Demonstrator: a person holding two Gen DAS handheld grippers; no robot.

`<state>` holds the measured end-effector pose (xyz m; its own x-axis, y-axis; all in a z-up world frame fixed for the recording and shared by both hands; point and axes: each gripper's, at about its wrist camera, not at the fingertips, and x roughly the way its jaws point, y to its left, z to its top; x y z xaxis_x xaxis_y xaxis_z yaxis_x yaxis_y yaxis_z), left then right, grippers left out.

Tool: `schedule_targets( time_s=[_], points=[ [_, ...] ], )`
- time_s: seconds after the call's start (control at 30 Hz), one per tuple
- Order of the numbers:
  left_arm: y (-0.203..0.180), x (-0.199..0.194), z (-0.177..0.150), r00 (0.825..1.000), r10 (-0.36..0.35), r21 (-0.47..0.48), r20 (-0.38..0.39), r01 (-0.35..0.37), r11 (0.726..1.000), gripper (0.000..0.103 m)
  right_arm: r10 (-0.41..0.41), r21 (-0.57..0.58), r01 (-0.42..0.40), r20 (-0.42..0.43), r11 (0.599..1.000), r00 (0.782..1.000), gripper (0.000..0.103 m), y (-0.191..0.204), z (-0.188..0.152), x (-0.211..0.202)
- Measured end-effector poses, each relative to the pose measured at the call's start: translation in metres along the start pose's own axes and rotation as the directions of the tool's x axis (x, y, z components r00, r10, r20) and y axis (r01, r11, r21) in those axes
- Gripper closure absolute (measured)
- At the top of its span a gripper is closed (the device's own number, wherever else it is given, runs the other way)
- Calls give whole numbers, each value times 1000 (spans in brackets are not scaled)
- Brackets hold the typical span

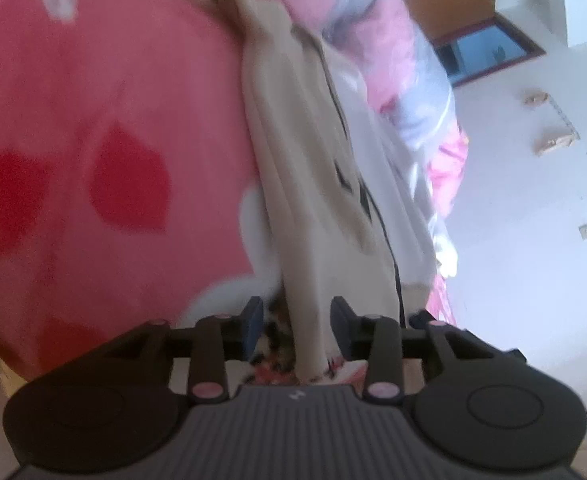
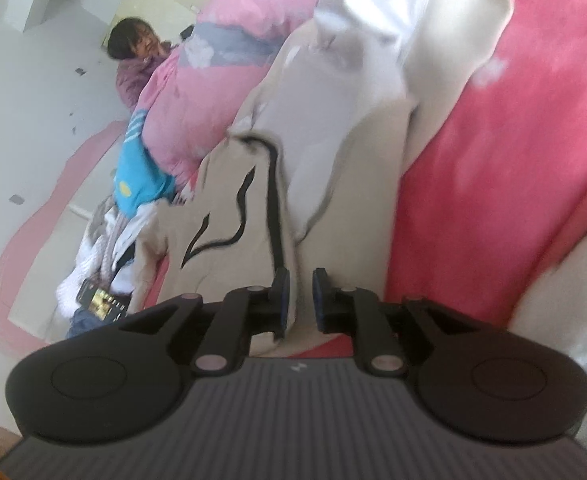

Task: Fold clothes
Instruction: 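Open both grippers and lay the hoodie flat on the bedspread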

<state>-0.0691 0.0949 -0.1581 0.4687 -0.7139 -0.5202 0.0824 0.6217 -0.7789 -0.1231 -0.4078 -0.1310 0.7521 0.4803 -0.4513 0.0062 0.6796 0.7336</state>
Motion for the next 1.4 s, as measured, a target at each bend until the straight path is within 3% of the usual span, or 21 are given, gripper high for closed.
schedule_targets(
  time_s=[0.17, 0.33, 0.5, 0.63, 0.73, 0.8, 0.93, 1.1, 1.23, 1.33, 1.4],
  points=[
    [-11, -17, 32, 992, 84, 85, 94, -92, 992, 59, -26, -105, 31, 52, 994, 998, 89, 18, 23, -4],
    [-45, -2, 68, 985, 80, 231, 153, -114, 966, 59, -13, -313, 24, 38, 950, 999, 89, 65, 46, 30],
    [-89, 59, 77, 980, 113, 419, 161, -172, 891, 59, -68, -536, 62, 9, 842, 998, 89, 114, 49, 84],
    [-81, 98, 61, 959, 243, 496, 146, -283, 821, 61, -132, -594, 81, -44, 801, 990, 89, 117, 41, 118],
    [-71, 95, 49, 960, 215, 504, 180, -278, 818, 61, -257, -639, 150, -78, 754, 963, 91, 100, 30, 141],
    [-68, 92, 48, 963, 201, 505, 177, -264, 822, 61, -241, -656, 131, -81, 743, 967, 91, 95, 29, 139],
    [-59, 86, 49, 972, 163, 471, 168, -225, 853, 61, -303, -670, 160, -102, 725, 947, 90, 117, 48, 142],
    [-58, 90, 52, 972, 158, 473, 171, -222, 853, 61, -239, -730, 137, -37, 670, 970, 88, 167, 73, 147],
    [-60, 92, 52, 971, 166, 473, 173, -230, 850, 61, -185, -774, 105, -17, 625, 983, 83, 198, 79, 178],
    [-61, 92, 51, 970, 169, 477, 175, -234, 847, 61, -211, -809, 107, -21, 578, 977, 82, 194, 72, 211],
    [-61, 93, 52, 970, 171, 480, 176, -236, 845, 61, -283, -830, 133, -31, 542, 959, 82, 177, 66, 240]
  ],
)
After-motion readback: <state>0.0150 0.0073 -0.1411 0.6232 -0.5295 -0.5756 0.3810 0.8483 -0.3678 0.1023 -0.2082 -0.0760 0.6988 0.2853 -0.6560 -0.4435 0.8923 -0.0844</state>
